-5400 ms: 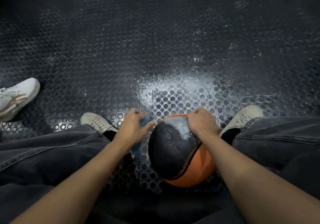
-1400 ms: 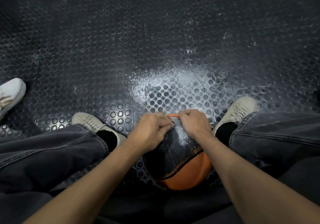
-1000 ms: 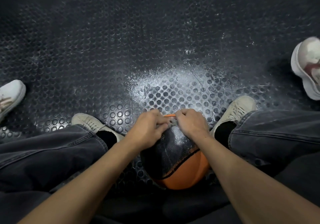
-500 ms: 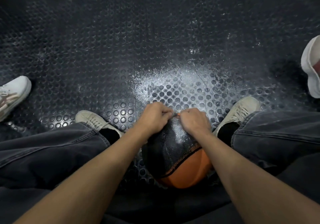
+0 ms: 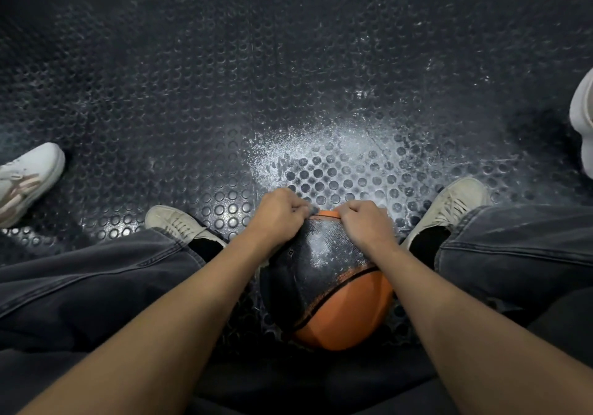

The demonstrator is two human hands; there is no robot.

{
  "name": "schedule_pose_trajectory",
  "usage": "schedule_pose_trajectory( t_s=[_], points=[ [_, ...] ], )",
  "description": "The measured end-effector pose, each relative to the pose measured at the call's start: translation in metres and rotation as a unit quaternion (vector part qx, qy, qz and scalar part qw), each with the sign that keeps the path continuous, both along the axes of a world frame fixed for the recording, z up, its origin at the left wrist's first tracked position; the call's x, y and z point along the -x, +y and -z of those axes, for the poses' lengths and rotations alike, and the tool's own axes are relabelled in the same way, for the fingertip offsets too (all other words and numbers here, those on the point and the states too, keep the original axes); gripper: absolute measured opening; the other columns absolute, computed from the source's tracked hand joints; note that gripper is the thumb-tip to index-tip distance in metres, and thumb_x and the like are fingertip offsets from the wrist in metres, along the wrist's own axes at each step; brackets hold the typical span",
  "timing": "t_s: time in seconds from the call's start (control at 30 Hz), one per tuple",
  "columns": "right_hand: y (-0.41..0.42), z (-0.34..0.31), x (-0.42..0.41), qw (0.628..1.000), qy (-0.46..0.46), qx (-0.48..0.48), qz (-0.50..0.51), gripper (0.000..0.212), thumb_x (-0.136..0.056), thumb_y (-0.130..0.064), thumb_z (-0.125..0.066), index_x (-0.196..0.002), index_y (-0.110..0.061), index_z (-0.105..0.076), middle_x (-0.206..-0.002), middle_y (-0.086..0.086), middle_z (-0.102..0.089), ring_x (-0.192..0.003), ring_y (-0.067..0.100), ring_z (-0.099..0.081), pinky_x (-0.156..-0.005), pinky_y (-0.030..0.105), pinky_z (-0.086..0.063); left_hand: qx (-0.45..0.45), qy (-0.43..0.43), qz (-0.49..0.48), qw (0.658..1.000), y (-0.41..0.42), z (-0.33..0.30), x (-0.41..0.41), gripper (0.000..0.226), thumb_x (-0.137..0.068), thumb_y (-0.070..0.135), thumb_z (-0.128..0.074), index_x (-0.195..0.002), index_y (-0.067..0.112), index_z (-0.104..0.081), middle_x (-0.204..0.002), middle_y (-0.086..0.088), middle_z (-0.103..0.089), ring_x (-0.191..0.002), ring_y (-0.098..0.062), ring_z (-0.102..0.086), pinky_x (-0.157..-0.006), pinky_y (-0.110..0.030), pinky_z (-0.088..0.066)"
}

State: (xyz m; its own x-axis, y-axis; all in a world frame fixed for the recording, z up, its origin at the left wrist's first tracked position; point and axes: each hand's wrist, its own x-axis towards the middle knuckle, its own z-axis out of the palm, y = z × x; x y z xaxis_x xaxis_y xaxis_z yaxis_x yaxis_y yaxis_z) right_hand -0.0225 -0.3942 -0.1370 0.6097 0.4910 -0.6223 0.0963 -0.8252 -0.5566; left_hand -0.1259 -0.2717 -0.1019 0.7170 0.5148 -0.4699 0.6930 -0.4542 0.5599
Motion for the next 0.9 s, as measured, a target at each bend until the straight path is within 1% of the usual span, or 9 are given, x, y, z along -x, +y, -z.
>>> schedule_pose_trajectory(
  t_s=[0.07,0.2,0.3,0.4,0.5,0.6,0.7,0.8,0.9],
  points=[
    [0.000,0.002,0.003,1.000,-0.002,-0.006,0.016,0.035,-0.101,-0.031,-0.048,-0.071,-0.018,-0.061,-0.061,-0.005,-0.055,-0.056,0.015,-0.048,-0.055,0.026,-0.037,-0.011,-0.028,0.035,0.999,-0.005,-0.007,0.014,0.020,-0.094,0.021,-0.060,-0.107,0.016,-0.074,-0.089,0.005,-0.061,-0.074,-0.015,-0.057,-0.058,-0.018,-0.041],
    [0.002,0.001,0.006,1.000,-0.013,-0.002,0.010,0.038,-0.102,-0.029,-0.047,-0.066,-0.018,-0.056,-0.058,-0.004,-0.051,-0.052,0.014,-0.043,-0.052,0.025,-0.035,0.000,-0.119,0.089,0.989,-0.019,-0.026,0.049,0.019,-0.089,0.020,-0.067,-0.107,0.023,-0.073,-0.090,0.005,-0.061,-0.068,0.008,-0.052,-0.061,-0.005,-0.036],
    [0.005,0.000,0.006,1.000,-0.022,-0.001,0.015,0.040,-0.099,-0.028,-0.049,-0.060,-0.019,-0.053,-0.058,-0.003,-0.052,-0.054,0.018,-0.046,-0.054,0.026,-0.038,-0.027,-0.080,0.052,0.995,-0.001,-0.008,0.030,0.017,-0.091,0.019,-0.064,-0.104,0.022,-0.075,-0.091,0.002,-0.063,-0.074,0.002,-0.052,-0.069,-0.010,-0.041],
    [0.005,0.000,0.007,0.999,-0.023,-0.001,0.034,0.042,-0.098,-0.027,-0.049,-0.056,-0.021,-0.046,-0.055,-0.005,-0.047,-0.051,0.016,-0.041,-0.054,0.027,-0.035,-0.034,-0.035,0.003,0.999,0.003,0.000,0.018,0.018,-0.093,0.019,-0.062,-0.104,0.016,-0.075,-0.094,-0.004,-0.062,-0.084,-0.014,-0.057,-0.081,-0.031,-0.051],
    [0.003,0.003,0.006,0.999,-0.021,0.006,0.032,0.040,-0.099,-0.030,-0.050,-0.059,-0.022,-0.047,-0.057,-0.006,-0.048,-0.052,0.015,-0.042,-0.055,0.027,-0.035,0.004,-0.080,0.070,0.994,-0.016,-0.022,0.044,0.019,-0.091,0.022,-0.064,-0.108,0.021,-0.073,-0.096,0.005,-0.061,-0.083,-0.007,-0.059,-0.076,-0.021,-0.050],
    [0.007,-0.004,0.006,0.999,-0.038,0.009,0.019,0.038,-0.098,-0.026,-0.052,-0.061,-0.021,-0.051,-0.057,-0.007,-0.052,-0.052,0.014,-0.043,-0.053,0.024,-0.035,0.000,-0.099,0.088,0.991,-0.014,-0.025,0.055,0.017,-0.090,0.023,-0.066,-0.105,0.022,-0.074,-0.097,0.006,-0.064,-0.084,-0.007,-0.061,-0.081,-0.025,-0.051],
    [0.016,-0.019,0.020,0.995,-0.101,0.016,0.016,0.025,-0.098,-0.028,-0.050,-0.078,-0.021,-0.063,-0.068,-0.005,-0.057,-0.057,0.012,-0.048,-0.054,0.021,-0.035,-0.038,-0.061,0.000,0.997,0.000,-0.006,0.032,0.018,-0.092,0.021,-0.063,-0.106,0.021,-0.074,-0.100,-0.003,-0.065,-0.093,-0.015,-0.057,-0.089,-0.033,-0.047],
    [0.016,-0.022,0.037,0.991,-0.131,0.016,-0.020,0.028,-0.102,-0.029,-0.039,-0.098,-0.022,-0.066,-0.085,-0.001,-0.063,-0.070,0.014,-0.054,-0.075,0.030,-0.050,-0.063,-0.034,-0.031,0.997,-0.001,-0.001,0.023,0.018,-0.093,0.021,-0.061,-0.106,0.020,-0.074,-0.098,-0.007,-0.064,-0.092,-0.019,-0.057,-0.086,-0.032,-0.046],
    [0.008,-0.019,0.030,0.996,-0.084,0.007,0.001,0.031,-0.104,-0.028,-0.038,-0.112,-0.030,-0.067,-0.077,-0.008,-0.059,-0.062,0.011,-0.052,-0.056,0.023,-0.037,-0.022,-0.082,0.021,0.996,-0.015,-0.017,0.044,0.018,-0.090,0.023,-0.066,-0.106,0.021,-0.075,-0.094,-0.001,-0.063,-0.087,-0.014,-0.059,-0.078,-0.024,-0.045]
  ],
)
